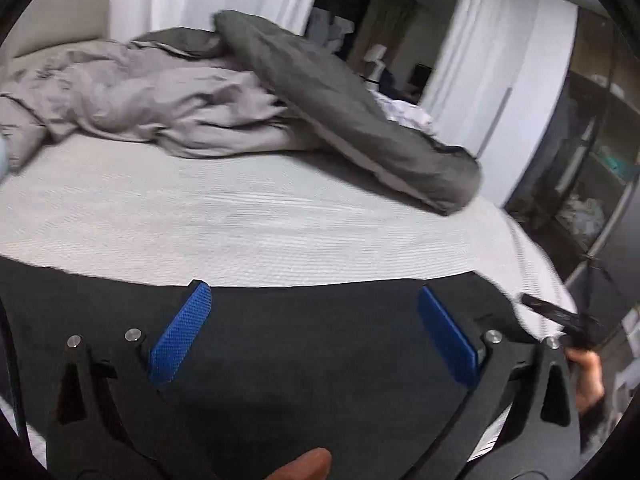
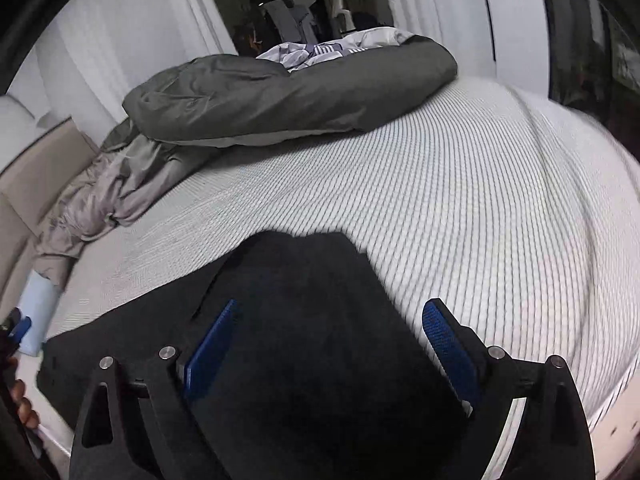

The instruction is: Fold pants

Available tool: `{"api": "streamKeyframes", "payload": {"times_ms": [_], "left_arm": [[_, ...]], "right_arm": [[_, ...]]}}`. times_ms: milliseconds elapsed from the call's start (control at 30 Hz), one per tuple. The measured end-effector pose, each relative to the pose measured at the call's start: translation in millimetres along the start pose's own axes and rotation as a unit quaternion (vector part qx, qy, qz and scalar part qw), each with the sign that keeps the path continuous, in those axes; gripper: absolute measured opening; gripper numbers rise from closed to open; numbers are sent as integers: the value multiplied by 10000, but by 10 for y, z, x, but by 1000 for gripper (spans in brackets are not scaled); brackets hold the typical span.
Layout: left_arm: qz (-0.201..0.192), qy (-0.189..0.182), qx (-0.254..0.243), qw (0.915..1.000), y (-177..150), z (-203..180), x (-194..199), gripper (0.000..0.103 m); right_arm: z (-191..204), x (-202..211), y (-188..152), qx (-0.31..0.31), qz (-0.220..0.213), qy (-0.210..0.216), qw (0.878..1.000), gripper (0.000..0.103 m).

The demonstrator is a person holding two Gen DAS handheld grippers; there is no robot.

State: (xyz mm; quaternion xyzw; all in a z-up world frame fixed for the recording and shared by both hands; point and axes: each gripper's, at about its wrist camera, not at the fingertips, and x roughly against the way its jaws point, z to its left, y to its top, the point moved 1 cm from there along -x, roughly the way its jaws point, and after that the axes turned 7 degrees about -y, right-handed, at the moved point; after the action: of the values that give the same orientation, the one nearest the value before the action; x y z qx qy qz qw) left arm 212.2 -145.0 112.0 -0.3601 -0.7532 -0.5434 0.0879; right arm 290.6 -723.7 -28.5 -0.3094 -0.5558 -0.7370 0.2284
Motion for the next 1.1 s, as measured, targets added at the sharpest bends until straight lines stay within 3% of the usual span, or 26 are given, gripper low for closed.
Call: {"api": "streamKeyframes", "payload": {"times_ms": [200, 300, 333, 400, 433, 467, 600, 633, 667, 733, 800, 833, 867, 933, 1000, 1100], "left_arm": [[-79, -39, 38, 10000, -191, -323, -356, 102], [-2, 107, 182, 9998, -459, -213, -482, 102], [28, 165, 236, 9996, -542, -167, -508, 102], [207, 203, 211, 9994, -672, -95, -583, 102], [291, 259, 102, 9992, -708, -82, -616, 102], [306, 317, 33, 9990, -732, -38, -595, 102], [182, 459, 127, 9987, -751, 137, -517, 102], [191, 406, 293, 9986, -751, 218, -518, 102], [211, 394, 394, 9982, -733, 290, -492, 102], [270, 399, 545, 9973, -716, 431, -499, 102], [337, 549, 529, 9965, -713, 538, -511, 102], [345, 574, 507, 9965, -708, 563, -491, 102], [359, 583, 440, 9967, -718, 598, -484, 102], [402, 579, 343, 9969, -713, 633, -445, 102], [440, 499, 264, 9974, -719, 684, -404, 102], [591, 342, 198, 9975, -735, 713, -343, 102]], "right_arm": [[126, -622, 420, 477, 570, 328, 9967, 93], [214, -877, 498, 868, 863, 191, 9923, 71], [246, -949, 502, 1032, 918, -7, 9904, 56], [282, -963, 498, 1292, 845, -163, 9879, 47], [294, -909, 500, 1392, 698, -170, 9877, 34], [315, -839, 509, 1438, 531, -152, 9881, 28], [334, -601, 562, 1460, -47, -425, 9884, 23], [327, -591, 561, 1408, -112, -541, 9885, 27], [290, -648, 588, 1267, -103, -725, 9892, 37], [185, -860, 646, 971, 252, -991, 9900, 56], [152, -952, 626, 607, 597, -1051, 9908, 59], [153, -861, 625, 461, 517, -982, 9928, 65], [159, -741, 602, 461, 372, -947, 9937, 80], [229, -510, 548, 518, 120, -857, 9949, 93], [352, -243, 426, 581, -63, -724, 9957, 95], [600, 62, 170, 700, 109, -480, 9963, 96]]}}
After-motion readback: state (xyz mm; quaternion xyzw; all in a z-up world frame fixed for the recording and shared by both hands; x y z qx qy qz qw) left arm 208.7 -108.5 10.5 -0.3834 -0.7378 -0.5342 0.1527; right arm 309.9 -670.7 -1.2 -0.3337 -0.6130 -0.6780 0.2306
